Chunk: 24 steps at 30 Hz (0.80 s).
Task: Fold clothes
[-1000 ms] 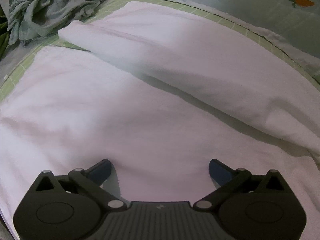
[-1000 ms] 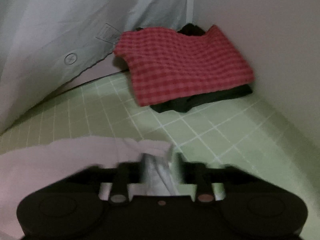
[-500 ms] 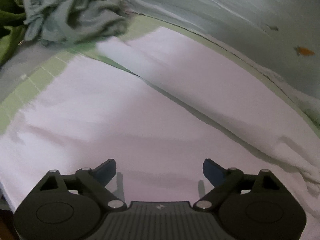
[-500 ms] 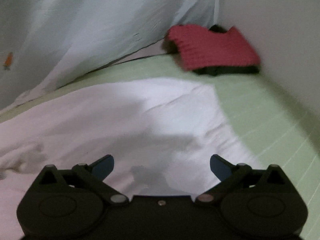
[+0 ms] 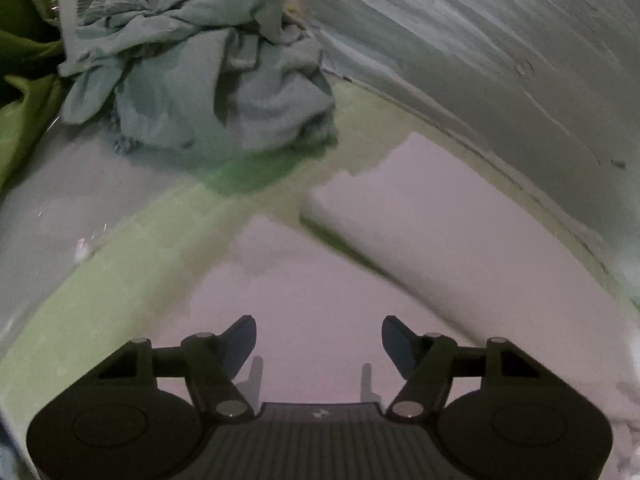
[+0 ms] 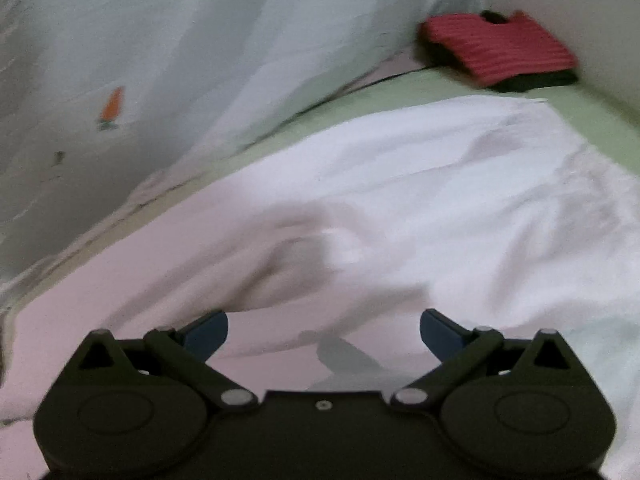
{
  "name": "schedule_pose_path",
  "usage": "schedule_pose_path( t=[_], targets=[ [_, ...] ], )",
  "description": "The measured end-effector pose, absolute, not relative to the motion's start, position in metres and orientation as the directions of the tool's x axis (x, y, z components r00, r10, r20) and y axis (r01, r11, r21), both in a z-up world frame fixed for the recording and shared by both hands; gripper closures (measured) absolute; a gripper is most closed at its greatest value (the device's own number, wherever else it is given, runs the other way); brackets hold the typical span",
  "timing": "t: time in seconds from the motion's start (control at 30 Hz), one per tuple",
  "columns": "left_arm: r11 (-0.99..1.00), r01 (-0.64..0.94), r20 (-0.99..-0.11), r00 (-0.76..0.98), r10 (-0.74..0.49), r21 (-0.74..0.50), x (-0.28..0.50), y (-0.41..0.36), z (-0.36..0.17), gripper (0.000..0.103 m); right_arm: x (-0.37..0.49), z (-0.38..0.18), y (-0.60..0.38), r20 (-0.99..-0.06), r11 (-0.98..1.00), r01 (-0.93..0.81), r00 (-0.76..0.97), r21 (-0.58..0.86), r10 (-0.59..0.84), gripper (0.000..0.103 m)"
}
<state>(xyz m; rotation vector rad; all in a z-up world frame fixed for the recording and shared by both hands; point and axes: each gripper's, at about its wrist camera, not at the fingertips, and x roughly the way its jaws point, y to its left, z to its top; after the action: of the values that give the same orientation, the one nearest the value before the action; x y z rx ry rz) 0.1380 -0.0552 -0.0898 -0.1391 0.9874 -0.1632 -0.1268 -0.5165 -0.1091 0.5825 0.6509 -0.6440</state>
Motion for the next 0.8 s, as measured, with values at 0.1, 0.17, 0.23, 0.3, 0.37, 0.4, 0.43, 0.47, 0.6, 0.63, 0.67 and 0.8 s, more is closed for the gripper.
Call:
schedule_pose_path(
  t=[0.1, 0.17, 0.23, 0.3, 0.37, 0.4, 0.43, 0.47, 0.6, 0.63, 0.67, 0.8],
  targets=[
    [0.972, 0.089, -0.804, 0.547, -0.230, -0.218, 0.176, -0.046, -0.093, 0.032, -0.097, -0.107, -0.494, -0.688, 0.659, 0.681, 0.645, 0.321, -0.331, 0.000],
    [0.967, 0.102, -0.804, 0.540, -0.250, -0.232, 0.202, -0.046, -0.098, 0.032, -0.078, -0.107, -0.486, -0.683, 0.648, 0.676, 0.658, 0.351, -0.317, 0.008],
    [0.964, 0.127, -0.808, 0.525, -0.266, -0.235, 0.226, -0.051, -0.106, 0.032, -0.060, -0.109, -0.483, -0.685, 0.634, 0.674, 0.665, 0.380, -0.297, 0.015],
    [0.962, 0.157, -0.822, 0.501, -0.272, -0.223, 0.246, -0.060, -0.114, 0.033, -0.041, -0.113, -0.481, -0.697, 0.619, 0.677, 0.662, 0.399, -0.274, 0.023],
    [0.956, 0.205, -0.835, 0.472, -0.284, -0.210, 0.258, -0.071, -0.120, 0.036, -0.022, -0.119, -0.482, -0.736, 0.598, 0.704, 0.624, 0.383, -0.264, 0.040],
    [0.952, 0.229, -0.841, 0.457, -0.290, -0.204, 0.264, -0.076, -0.123, 0.051, -0.015, -0.121, -0.482, -0.756, 0.586, 0.723, 0.598, 0.366, -0.266, 0.046],
    [0.947, 0.254, -0.847, 0.441, -0.296, -0.199, 0.269, -0.082, -0.126, 0.074, -0.008, -0.124, -0.483, -0.775, 0.573, 0.741, 0.573, 0.351, -0.266, 0.058],
    [0.941, 0.278, -0.853, 0.426, -0.301, -0.193, 0.275, -0.087, -0.129, 0.087, -0.004, -0.126, -0.485, -0.787, 0.560, 0.750, 0.561, 0.352, -0.256, 0.068],
    [0.922, 0.321, -0.838, 0.425, -0.343, -0.215, 0.292, -0.106, -0.129, 0.099, 0.008, -0.116, -0.489, -0.781, 0.577, 0.739, 0.569, 0.348, -0.258, 0.092],
    [0.918, 0.333, -0.831, 0.431, -0.352, -0.216, 0.298, -0.111, -0.125, 0.099, 0.010, -0.111, -0.491, -0.773, 0.582, 0.733, 0.579, 0.353, -0.260, 0.094],
    [0.913, 0.341, -0.816, 0.447, -0.366, -0.222, 0.302, -0.116, -0.117, 0.099, 0.012, -0.106, -0.493, -0.764, 0.587, 0.726, 0.590, 0.359, -0.262, 0.095],
    [0.878, 0.368, -0.679, 0.562, -0.473, -0.308, 0.317, -0.129, -0.055, 0.099, 0.015, -0.071, -0.510, -0.693, 0.557, 0.711, 0.655, 0.430, -0.301, 0.095]
  ],
)
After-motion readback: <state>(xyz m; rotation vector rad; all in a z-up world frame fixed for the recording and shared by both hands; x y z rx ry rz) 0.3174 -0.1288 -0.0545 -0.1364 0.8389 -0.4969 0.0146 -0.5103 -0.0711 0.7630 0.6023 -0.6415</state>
